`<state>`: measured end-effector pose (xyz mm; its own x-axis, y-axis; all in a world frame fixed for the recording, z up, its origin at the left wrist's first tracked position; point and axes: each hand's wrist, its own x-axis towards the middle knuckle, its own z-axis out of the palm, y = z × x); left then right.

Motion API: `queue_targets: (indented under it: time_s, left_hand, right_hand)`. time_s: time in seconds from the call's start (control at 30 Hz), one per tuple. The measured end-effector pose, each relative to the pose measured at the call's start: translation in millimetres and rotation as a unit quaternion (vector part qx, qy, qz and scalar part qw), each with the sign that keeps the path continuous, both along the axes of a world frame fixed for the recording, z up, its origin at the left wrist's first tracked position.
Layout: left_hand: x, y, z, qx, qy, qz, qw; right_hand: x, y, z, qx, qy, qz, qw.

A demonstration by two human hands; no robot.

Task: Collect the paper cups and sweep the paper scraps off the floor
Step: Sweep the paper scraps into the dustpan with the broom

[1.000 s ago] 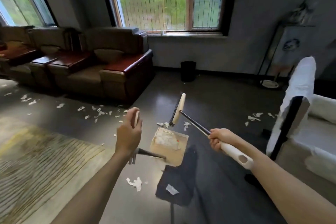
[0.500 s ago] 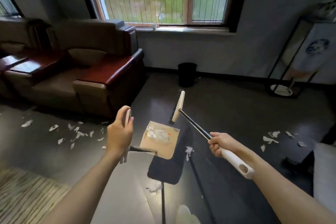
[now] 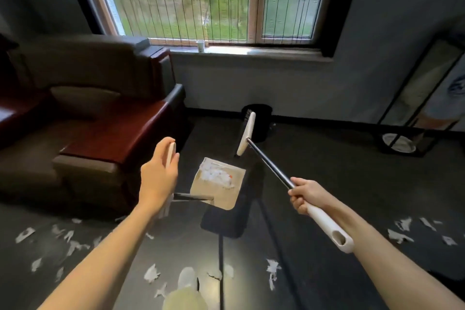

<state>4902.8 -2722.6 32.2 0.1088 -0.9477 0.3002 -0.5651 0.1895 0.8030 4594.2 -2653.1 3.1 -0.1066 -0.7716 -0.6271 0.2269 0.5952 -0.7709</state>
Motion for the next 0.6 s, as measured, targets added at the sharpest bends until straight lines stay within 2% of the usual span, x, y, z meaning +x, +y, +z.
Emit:
queue_targets:
  time_s: [0.27,0.5,0.6]
  left_hand:
    - [18,-231,25,-0.048,-0.008,-0.090,0.995]
    - [-17,-402,43,-0.075,-0.059,-0.160,0.982]
    - [-41,-470,44,-0.095,-0.082,-0.190,0.974]
  right_hand:
    - [22,-170,1,-0.028,-0.062,-0.120,0.990]
    - [14,-281,17,-0.040,-0.094,-0.205,0.973]
    - [1,-328,16,-0.039,-0.079,-0.229,0.969]
